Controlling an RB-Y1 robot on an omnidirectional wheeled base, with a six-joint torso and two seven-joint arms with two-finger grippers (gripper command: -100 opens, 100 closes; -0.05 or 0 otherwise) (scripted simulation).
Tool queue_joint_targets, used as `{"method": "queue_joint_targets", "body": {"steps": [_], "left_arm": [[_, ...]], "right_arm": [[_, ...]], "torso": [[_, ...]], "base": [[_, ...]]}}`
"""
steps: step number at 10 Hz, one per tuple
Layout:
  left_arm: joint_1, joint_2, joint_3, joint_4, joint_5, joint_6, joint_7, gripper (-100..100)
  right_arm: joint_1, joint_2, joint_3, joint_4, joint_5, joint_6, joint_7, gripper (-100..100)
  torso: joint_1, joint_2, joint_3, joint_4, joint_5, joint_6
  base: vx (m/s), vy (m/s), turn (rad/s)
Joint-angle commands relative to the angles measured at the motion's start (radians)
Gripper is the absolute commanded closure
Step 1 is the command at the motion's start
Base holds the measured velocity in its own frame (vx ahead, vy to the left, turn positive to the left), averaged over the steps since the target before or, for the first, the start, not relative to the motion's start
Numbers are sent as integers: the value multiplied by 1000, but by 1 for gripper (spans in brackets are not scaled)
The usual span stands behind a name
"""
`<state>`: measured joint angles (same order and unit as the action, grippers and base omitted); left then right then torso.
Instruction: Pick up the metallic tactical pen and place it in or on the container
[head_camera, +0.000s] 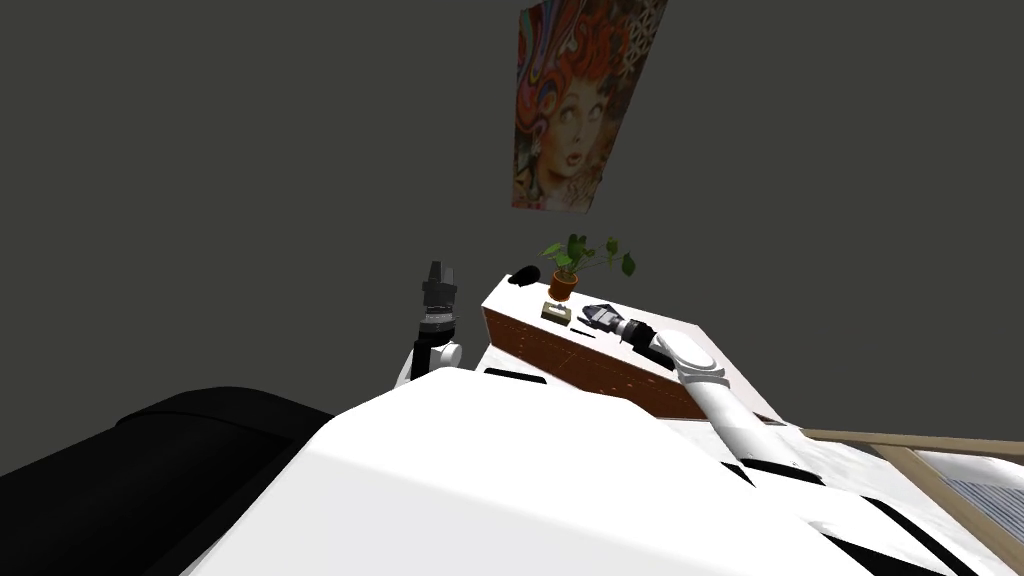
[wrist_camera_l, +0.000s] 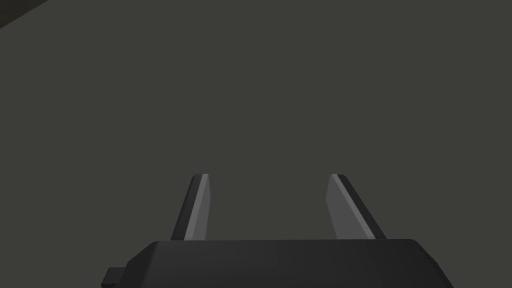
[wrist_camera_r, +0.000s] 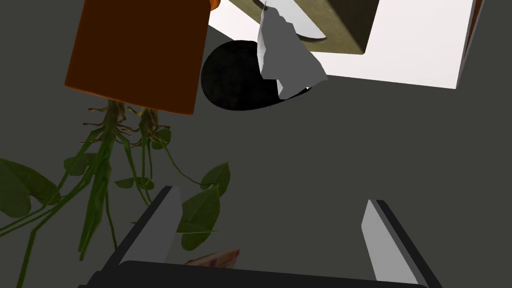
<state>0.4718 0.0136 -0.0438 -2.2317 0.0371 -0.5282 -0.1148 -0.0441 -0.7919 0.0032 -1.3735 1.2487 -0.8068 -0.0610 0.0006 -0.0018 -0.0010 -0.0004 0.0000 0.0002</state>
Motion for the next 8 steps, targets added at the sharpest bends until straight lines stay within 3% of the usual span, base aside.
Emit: {"method": "queue_joint_targets", "body": {"steps": [1, 2, 4, 5, 8], "left_arm": [[0, 0, 0, 0, 0, 0, 0, 0], [0, 0, 0, 0, 0, 0, 0, 0], [0, 0, 0, 0, 0, 0, 0, 0], [0, 0, 0, 0, 0, 0, 0, 0], [0, 0, 0, 0, 0, 0, 0, 0]], "right_arm": [[0, -9, 13, 12, 50, -4, -2, -100], [-14, -32, 36, 53, 81, -21, -4, -100], [-14, -32, 36, 53, 112, -21, -4, -100], [-26, -54, 60, 93, 151, -38, -6, -100], [-37, -74, 85, 131, 213, -55, -8, -100]], "torso": [[0, 0, 0, 0, 0, 0], [0, 0, 0, 0, 0, 1], [0, 0, 0, 0, 0, 0], [0, 1, 0, 0, 0, 1], [0, 0, 0, 0, 0, 0]], "base": [[18, 4, 62], [24, 5, 106], [16, 2, 34], [23, 8, 128], [25, 0, 76]]}}
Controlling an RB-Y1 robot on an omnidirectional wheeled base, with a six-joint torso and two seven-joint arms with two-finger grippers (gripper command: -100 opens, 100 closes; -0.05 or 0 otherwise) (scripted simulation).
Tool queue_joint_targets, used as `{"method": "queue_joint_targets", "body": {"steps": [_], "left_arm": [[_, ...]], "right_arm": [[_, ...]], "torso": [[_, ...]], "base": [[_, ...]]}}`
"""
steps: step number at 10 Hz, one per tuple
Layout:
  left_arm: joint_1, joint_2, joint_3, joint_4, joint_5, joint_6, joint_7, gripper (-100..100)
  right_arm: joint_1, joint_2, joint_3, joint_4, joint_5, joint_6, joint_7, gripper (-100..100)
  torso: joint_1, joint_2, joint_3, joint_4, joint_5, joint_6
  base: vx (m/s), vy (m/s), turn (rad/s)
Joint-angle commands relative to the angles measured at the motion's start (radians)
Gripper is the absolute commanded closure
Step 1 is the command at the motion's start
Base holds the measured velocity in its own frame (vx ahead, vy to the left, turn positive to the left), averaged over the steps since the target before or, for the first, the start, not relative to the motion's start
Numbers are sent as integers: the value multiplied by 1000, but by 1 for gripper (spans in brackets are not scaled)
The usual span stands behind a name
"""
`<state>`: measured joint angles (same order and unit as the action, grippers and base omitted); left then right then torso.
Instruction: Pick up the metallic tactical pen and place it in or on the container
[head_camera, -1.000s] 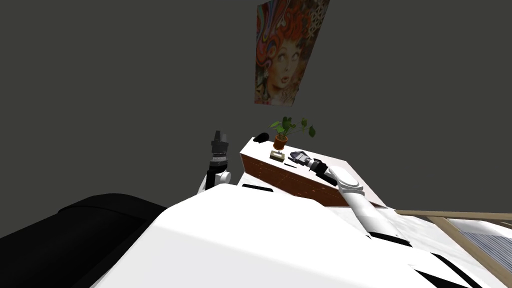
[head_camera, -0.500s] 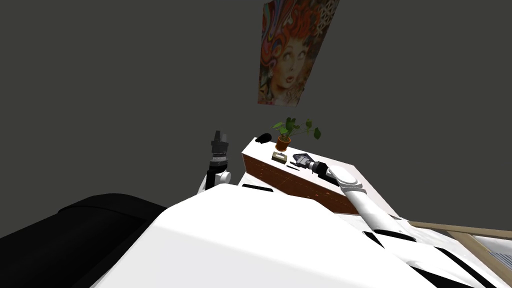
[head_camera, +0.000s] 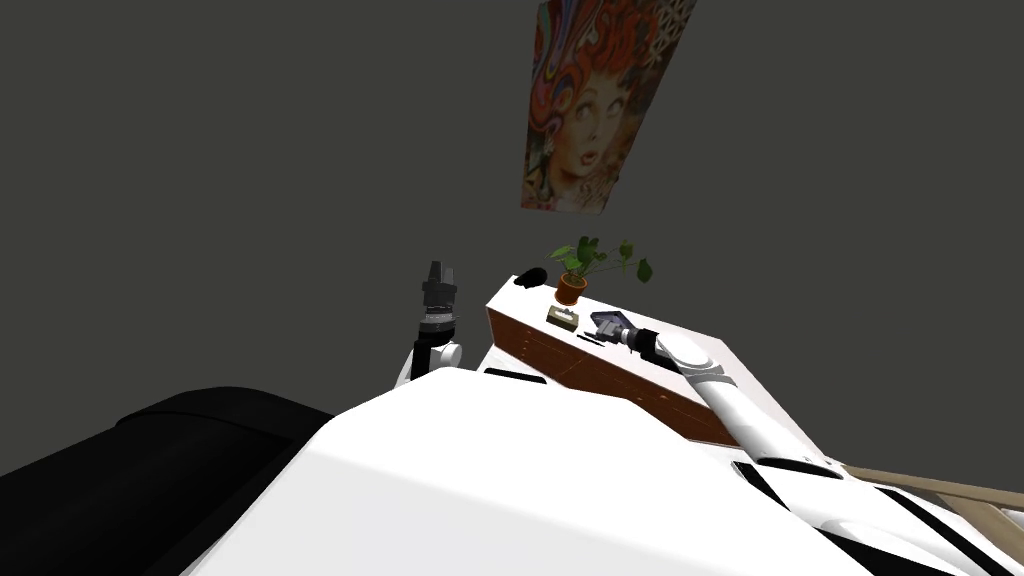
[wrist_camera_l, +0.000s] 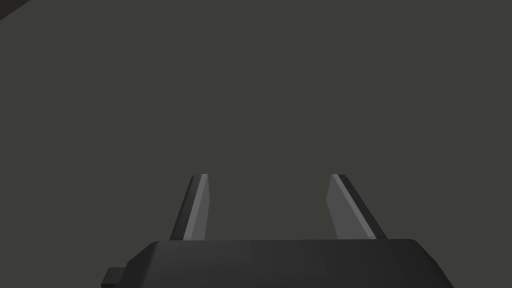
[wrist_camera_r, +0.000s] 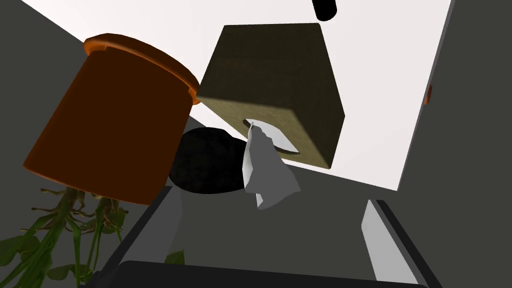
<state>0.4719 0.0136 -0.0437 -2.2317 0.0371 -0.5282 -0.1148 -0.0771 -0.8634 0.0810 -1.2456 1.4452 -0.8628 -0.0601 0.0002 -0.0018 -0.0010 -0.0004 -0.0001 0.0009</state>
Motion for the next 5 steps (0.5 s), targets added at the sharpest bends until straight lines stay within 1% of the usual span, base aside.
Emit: {"method": "queue_joint_targets", "body": {"steps": [1, 2, 3, 4, 5], "left_arm": [[0, 0, 0, 0, 0, 0, 0, 0], [0, 0, 0, 0, 0, 0, 0, 0], [0, 0, 0, 0, 0, 0, 0, 0], [0, 0, 0, 0, 0, 0, 0, 0], [0, 0, 0, 0, 0, 0, 0, 0]], "right_arm": [[-13, -21, 33, 39, 50, -15, -9, -100], [-13, -21, 33, 39, 62, -15, -9, -100], [-21, -38, 58, 74, 102, -32, -10, -100], [-21, -38, 58, 74, 104, -32, -10, -100], [-28, -54, 83, 106, 143, -47, -10, -100]], "torso": [[0, 0, 0, 0, 0, 0], [1, 0, 0, 0, 0, 0], [0, 0, 0, 0, 0, 0], [0, 0, 0, 0, 0, 0], [0, 0, 0, 0, 0, 0]], "base": [[32, 9, 117], [27, 5, 65], [29, 2, 108], [24, -2, 55], [32, 3, 108]]}}
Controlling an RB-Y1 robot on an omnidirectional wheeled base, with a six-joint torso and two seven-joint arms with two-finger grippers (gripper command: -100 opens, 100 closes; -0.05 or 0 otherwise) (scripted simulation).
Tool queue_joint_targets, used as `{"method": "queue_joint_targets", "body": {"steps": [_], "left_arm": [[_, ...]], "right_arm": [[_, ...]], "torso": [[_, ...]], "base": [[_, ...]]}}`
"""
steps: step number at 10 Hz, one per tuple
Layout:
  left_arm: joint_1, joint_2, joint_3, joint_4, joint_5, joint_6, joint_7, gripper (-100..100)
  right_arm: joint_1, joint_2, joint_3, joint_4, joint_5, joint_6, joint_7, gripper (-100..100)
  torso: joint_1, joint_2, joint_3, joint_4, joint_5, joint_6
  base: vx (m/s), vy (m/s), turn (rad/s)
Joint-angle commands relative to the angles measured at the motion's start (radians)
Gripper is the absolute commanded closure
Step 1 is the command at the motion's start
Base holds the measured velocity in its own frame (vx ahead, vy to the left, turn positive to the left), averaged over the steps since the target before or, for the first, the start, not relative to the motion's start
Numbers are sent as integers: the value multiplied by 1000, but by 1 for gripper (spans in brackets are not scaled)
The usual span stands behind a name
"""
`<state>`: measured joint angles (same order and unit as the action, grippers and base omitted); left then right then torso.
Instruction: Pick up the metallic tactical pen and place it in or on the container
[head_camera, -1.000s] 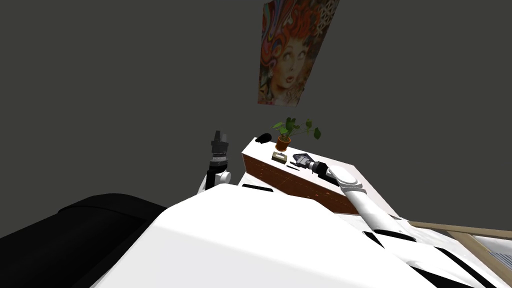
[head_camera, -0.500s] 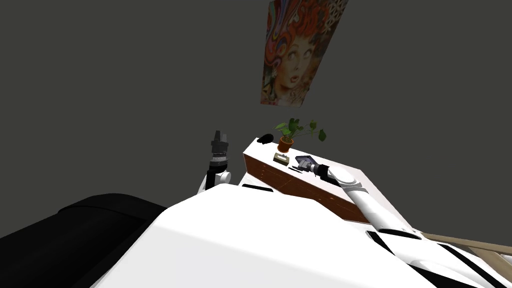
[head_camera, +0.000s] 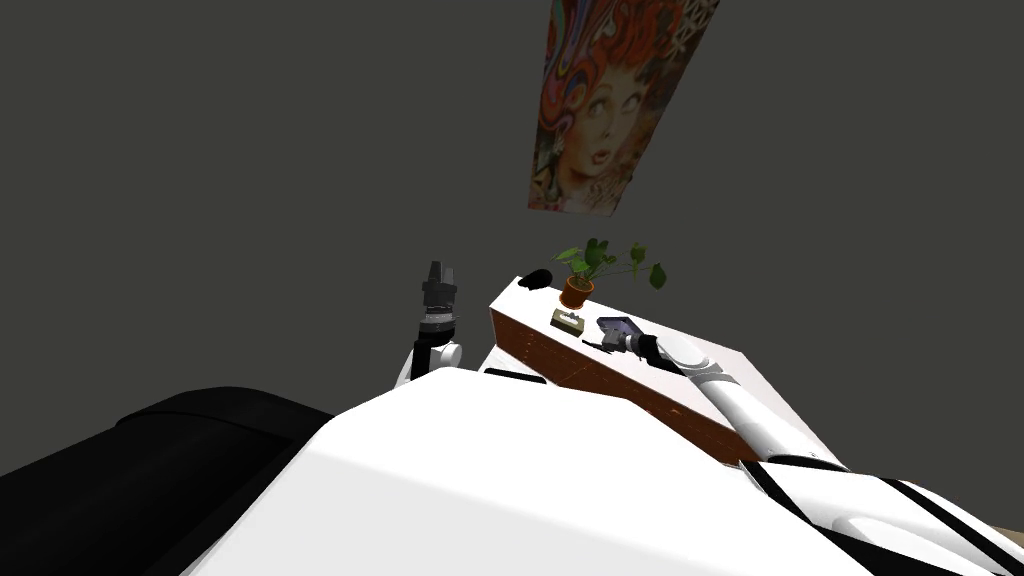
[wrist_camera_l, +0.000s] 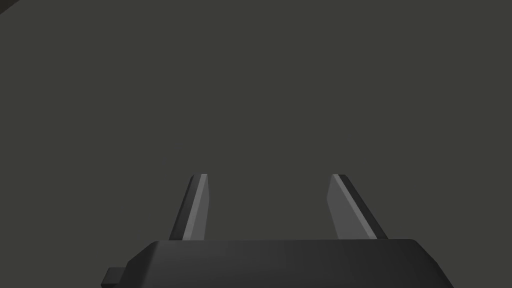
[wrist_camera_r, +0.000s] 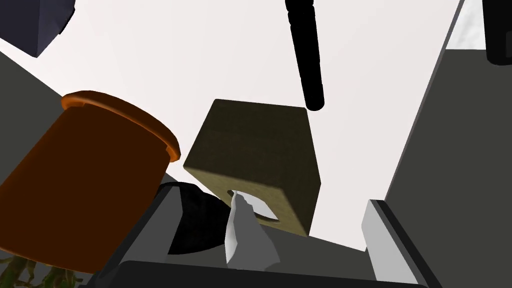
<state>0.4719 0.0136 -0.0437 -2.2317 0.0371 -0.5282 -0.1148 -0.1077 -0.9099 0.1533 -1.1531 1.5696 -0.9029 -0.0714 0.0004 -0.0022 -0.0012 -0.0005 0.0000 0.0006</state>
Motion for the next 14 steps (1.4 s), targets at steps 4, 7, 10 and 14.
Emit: {"method": "queue_joint_targets", "body": {"steps": [4, 7, 10, 14], "left_arm": [[0, 0, 0, 0, 0, 0, 0, 0], [0, 0, 0, 0, 0, 0, 0, 0], [0, 0, 0, 0, 0, 0, 0, 0], [0, 0, 0, 0, 0, 0, 0, 0]], "right_arm": [[-11, -48, 82, 95, 115, -49, 1, -100], [-15, -69, 122, 136, 164, -73, 3, -100], [-17, -88, 168, 177, 212, -100, 5, -100], [-28, -97, 218, 250, 166, -92, 68, -100]], "torso": [[0, 0, 0, 0, 0, 0], [0, 0, 0, 0, 0, 0], [0, 0, 0, 0, 0, 0], [0, 2, 1, 0, 0, 1]], "base": [[39, 2, 108], [33, 0, 85], [36, -5, 98], [15, 4, 45]]}}
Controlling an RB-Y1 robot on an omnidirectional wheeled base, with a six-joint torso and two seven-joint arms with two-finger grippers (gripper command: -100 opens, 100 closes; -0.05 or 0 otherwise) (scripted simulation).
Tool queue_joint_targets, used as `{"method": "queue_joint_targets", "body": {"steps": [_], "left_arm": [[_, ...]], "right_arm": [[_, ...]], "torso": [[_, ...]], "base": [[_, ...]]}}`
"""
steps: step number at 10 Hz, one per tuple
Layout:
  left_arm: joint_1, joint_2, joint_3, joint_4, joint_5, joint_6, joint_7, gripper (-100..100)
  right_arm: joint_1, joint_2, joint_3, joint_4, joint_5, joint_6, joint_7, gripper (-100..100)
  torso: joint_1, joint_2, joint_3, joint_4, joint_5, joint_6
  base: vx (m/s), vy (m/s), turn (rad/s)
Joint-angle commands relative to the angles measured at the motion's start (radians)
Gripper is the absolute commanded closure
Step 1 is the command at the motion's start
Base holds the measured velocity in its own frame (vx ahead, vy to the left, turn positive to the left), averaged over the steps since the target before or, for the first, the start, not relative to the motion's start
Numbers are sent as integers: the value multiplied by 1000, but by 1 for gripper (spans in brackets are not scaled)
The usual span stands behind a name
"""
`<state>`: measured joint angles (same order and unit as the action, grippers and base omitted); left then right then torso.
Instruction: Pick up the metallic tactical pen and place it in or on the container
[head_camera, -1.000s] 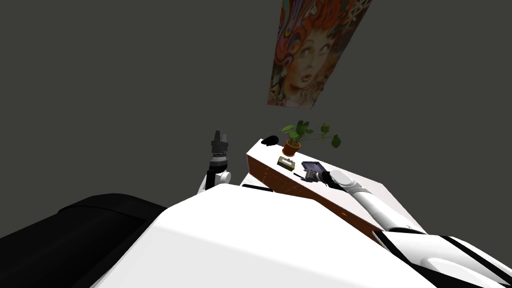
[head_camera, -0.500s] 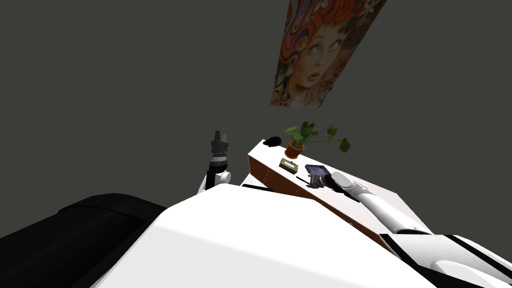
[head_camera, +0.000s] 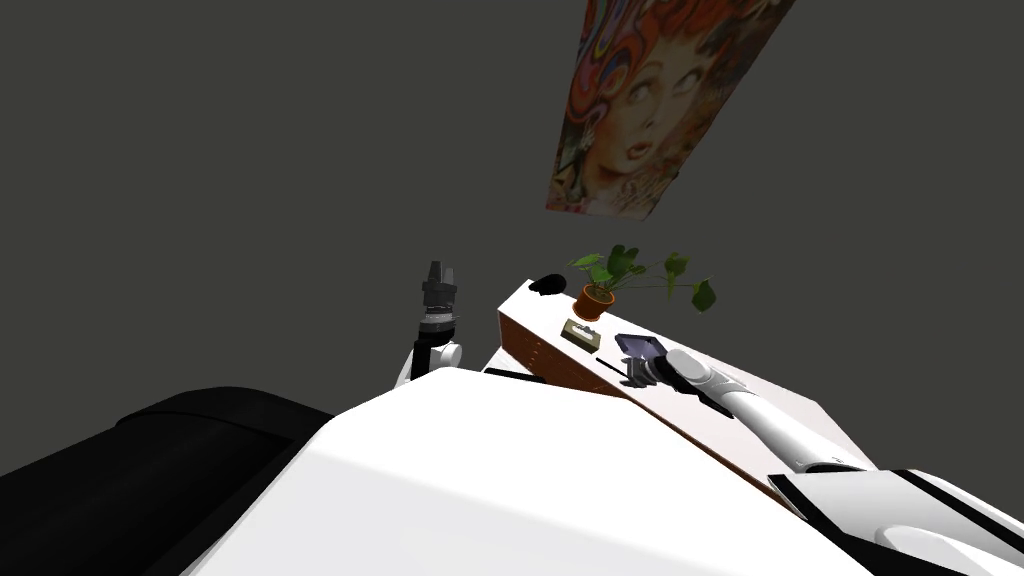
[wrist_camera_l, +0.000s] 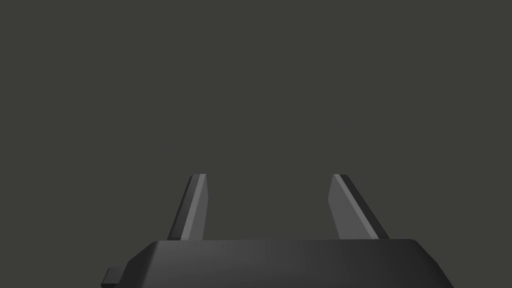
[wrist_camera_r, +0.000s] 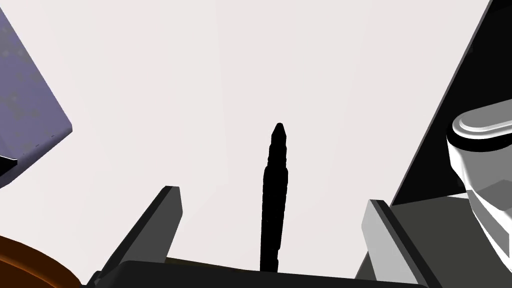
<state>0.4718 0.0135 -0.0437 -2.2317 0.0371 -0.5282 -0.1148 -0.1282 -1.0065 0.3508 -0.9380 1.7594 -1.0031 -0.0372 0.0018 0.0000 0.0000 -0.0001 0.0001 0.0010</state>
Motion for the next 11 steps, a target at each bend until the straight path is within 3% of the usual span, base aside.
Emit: {"method": "queue_joint_targets", "body": {"steps": [1, 2, 4, 5, 7, 8, 9, 10, 11], "left_arm": [[0, 0, 0, 0, 0, 0, 0, 0], [0, 0, 0, 0, 0, 0, 0, 0], [0, 0, 0, 0, 0, 0, 0, 0], [0, 0, 0, 0, 0, 0, 0, 0], [0, 0, 0, 0, 0, 0, 0, 0], [0, 0, 0, 0, 0, 0, 0, 0], [0, 0, 0, 0, 0, 0, 0, 0], [0, 0, 0, 0, 0, 0, 0, 0], [0, 0, 0, 0, 0, 0, 0, 0]], "right_arm": [[-8, 0, 20, 35, -50, 8, 37, -100], [-8, -8, 62, 66, -81, 23, 70, -100], [-8, -8, 62, 84, -131, 23, 90, -100], [-8, -17, 103, 122, -168, 38, 132, -100], [-8, -17, 103, 133, -210, 38, 143, -100], [-9, -25, 145, 178, -248, 54, 188, -100], [-9, -25, 145, 182, -281, 54, 196, -100], [-9, -34, 186, 231, -312, 69, 247, -100], [-9, -34, 186, 231, -343, 69, 250, -100]], "torso": [[0, 0, 0, 0, 0, 0], [0, 0, 0, 0, 0, 0], [1, -1, 0, 0, 0, 0], [0, 0, 0, 0, 0, 0], [1, 0, 0, 0, 0, 0], [0, 0, 0, 0, 0, 0], [0, 0, 0, 0, 0, 0], [0, 0, 0, 0, 0, 0], [1, -1, 0, 0, 0, 0]], "base": [[8, 25, 58], [11, 32, 74], [9, 22, 36], [8, 27, 88], [8, 17, 30], [5, 21, 90], [8, 21, 62], [12, 27, 65], [12, 26, 57]]}}
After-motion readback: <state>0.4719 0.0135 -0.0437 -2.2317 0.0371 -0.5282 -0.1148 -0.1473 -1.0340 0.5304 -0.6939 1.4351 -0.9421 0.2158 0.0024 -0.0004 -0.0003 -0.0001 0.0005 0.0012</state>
